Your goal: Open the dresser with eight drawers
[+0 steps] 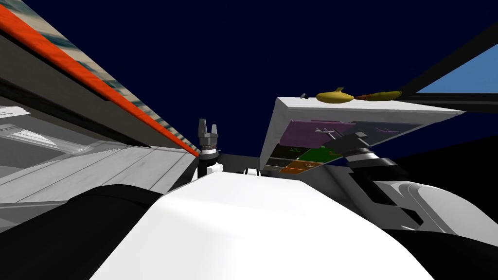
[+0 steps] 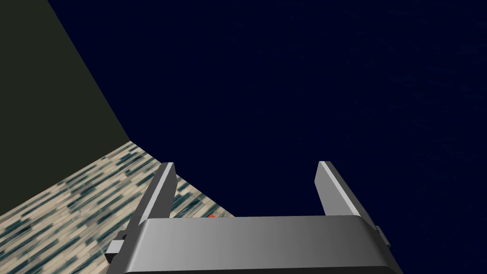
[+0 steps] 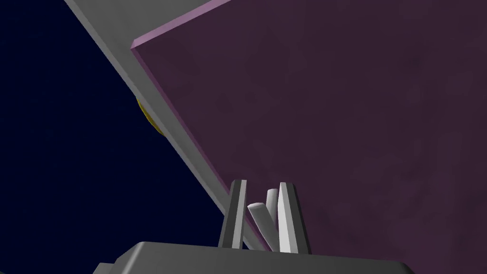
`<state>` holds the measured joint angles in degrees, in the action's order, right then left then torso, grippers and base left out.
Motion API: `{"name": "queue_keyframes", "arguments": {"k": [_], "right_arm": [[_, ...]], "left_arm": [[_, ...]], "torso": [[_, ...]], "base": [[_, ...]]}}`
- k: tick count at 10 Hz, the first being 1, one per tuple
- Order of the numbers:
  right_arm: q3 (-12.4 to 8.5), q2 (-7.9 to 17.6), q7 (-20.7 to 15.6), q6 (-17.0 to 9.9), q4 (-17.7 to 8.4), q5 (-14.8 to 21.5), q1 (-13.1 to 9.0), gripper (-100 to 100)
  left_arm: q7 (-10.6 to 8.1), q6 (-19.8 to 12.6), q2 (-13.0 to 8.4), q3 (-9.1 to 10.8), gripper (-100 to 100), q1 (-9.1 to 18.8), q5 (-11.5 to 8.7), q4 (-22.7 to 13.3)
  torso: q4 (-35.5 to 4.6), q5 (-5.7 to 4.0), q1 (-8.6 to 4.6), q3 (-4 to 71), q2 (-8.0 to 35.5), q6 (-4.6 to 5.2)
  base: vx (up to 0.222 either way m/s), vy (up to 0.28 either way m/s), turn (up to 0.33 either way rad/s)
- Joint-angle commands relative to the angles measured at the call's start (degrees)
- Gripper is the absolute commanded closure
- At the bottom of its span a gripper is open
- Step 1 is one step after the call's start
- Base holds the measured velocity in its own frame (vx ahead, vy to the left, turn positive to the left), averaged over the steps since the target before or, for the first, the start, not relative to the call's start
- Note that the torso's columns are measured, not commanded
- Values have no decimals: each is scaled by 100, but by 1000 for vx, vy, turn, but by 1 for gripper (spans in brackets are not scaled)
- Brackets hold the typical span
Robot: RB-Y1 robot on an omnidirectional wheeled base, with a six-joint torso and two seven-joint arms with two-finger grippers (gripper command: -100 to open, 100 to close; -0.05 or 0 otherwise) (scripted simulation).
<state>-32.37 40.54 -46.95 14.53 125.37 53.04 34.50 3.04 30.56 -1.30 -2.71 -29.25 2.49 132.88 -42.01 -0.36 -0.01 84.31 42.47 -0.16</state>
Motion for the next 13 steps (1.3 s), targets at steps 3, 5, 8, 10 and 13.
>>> {"name": "queue_keyframes", "arguments": {"k": [3,5,8,10,13], "right_arm": [[10,-1,26,142,111,-31,134,100],[27,12,45,187,157,-41,198,100],[-351,423,380,55,236,-215,291,-100],[-601,720,631,32,295,-352,403,-100],[-738,971,808,-15,338,-437,511,-100]], "left_arm": [[0,0,0,0,0,-1,0,0],[0,0,0,0,0,-1,0,0],[0,1,0,0,0,-3,0,1],[0,1,0,0,0,-4,0,1],[0,1,0,0,0,-3,0,1]], "torso": [[-8,32,1,59,-74,6],[-3,17,1,28,-33,1],[-8,40,10,69,-87,6],[-19,41,6,49,-51,9],[-52,55,9,15,9,20]], "base": [[-141,16,-50],[-197,-2,-63],[5,29,-91],[69,27,-76],[45,26,-61]]}}
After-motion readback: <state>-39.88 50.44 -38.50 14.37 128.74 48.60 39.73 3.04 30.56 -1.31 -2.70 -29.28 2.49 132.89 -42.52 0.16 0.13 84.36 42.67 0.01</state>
